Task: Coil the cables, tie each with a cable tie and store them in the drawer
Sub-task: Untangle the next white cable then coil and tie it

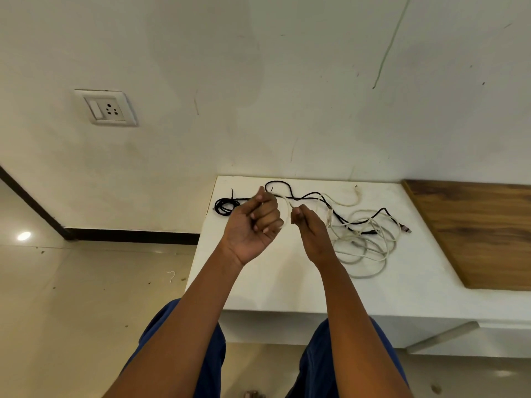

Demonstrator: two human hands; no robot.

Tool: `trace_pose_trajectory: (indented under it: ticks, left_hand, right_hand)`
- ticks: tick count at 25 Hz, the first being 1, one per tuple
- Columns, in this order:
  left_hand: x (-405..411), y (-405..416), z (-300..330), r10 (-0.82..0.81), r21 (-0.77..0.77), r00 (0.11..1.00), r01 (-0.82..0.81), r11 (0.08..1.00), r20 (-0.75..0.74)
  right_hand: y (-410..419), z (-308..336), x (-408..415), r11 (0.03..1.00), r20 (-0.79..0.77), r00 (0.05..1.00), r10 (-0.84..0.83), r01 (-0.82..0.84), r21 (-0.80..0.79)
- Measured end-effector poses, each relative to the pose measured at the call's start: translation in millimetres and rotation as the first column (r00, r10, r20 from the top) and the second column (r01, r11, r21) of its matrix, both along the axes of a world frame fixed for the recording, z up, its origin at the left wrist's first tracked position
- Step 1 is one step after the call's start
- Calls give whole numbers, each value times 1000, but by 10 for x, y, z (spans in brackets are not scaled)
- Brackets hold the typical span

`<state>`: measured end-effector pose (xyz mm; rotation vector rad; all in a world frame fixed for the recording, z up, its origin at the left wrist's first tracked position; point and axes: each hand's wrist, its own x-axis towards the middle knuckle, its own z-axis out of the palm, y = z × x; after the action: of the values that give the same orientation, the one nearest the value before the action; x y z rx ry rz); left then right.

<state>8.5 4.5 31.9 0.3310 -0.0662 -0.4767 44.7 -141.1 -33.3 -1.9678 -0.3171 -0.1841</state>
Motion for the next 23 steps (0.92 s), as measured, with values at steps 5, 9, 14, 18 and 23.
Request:
trace_pose_trajectory:
  ticks: [5, 9, 14, 18, 23]
  left_hand:
    - [90, 269, 91, 346, -120, 938, -341, 932, 24]
    - [174, 461, -48, 594, -50, 788, -608, 792, -163]
    - [261, 482, -185, 738, 195, 627, -714, 672, -249]
    - [270, 255, -265, 747, 628, 664, -599, 498, 41]
    - [138, 15, -387, 351, 844, 860, -469, 261, 370]
  right_hand:
    - [-162, -129, 6, 981, -114, 992, -58, 36, -192]
    - [-204, -28, -38, 955, -109, 992, -57, 22, -296]
    - [-67, 208, -173, 952, -64, 996, 67, -82, -294]
    - [40, 322, -244, 973, -96, 982, 165, -177, -145]
    - [67, 349, -245, 983, -40, 986, 162, -165, -79]
